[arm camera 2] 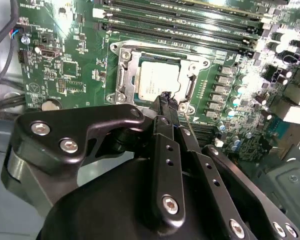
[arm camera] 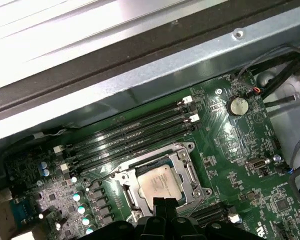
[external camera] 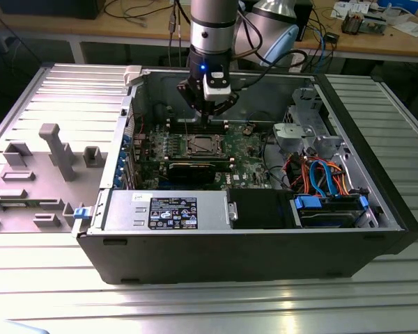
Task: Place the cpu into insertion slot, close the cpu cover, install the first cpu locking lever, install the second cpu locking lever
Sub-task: 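Install the first cpu locking lever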
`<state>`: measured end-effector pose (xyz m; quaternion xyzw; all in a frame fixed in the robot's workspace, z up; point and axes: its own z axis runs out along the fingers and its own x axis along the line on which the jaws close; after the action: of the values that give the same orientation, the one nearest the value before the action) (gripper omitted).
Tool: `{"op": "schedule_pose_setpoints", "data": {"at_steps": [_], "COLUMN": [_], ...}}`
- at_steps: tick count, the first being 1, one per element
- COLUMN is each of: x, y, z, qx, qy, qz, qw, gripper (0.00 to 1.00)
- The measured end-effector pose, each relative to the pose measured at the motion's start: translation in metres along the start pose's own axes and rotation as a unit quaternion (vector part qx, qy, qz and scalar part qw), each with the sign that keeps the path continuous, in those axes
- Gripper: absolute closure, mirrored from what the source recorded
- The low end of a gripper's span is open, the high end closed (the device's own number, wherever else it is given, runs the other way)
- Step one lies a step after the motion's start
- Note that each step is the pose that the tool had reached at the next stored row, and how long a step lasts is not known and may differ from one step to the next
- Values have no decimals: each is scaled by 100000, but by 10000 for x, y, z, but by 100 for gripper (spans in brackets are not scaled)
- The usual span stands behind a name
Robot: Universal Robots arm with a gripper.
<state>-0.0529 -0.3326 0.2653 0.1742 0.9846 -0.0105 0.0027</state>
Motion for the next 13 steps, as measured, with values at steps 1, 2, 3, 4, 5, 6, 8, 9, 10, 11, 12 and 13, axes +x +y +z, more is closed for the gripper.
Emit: {"op": "schedule_pose_setpoints", "data": {"at_steps": [1, 2, 3, 4, 5, 6, 8, 9, 10, 11, 12, 13], "x": [4, 7, 9, 11, 13, 14, 20, 22, 23, 24, 26, 29], "y": [-1, -3, -3, -4, -5, -5, -7, -8, -8, -9, -9, -10], "z": [0, 0, 0, 0, 0, 0, 0, 0, 0, 0, 0, 0], "qx": [-27, -30, -35, -40, -43, -45, -55, -59, -63, -70, -78, -84], "qy": [-49, -60, -71, -80, -84, -92, -111, -120, -130, -141, -155, -174], "qz": [-2449, -3011, -3574, -4001, -4296, -4648, -5556, -5952, -6408, -7118, -7831, -8797], "qw": [99970, 99955, 99936, 99920, 99908, 99892, 99845, 99823, 99794, 99746, 99693, 99612], "gripper": [89, 89, 89, 89, 89, 89, 89, 89, 89, 89, 89, 89]}}
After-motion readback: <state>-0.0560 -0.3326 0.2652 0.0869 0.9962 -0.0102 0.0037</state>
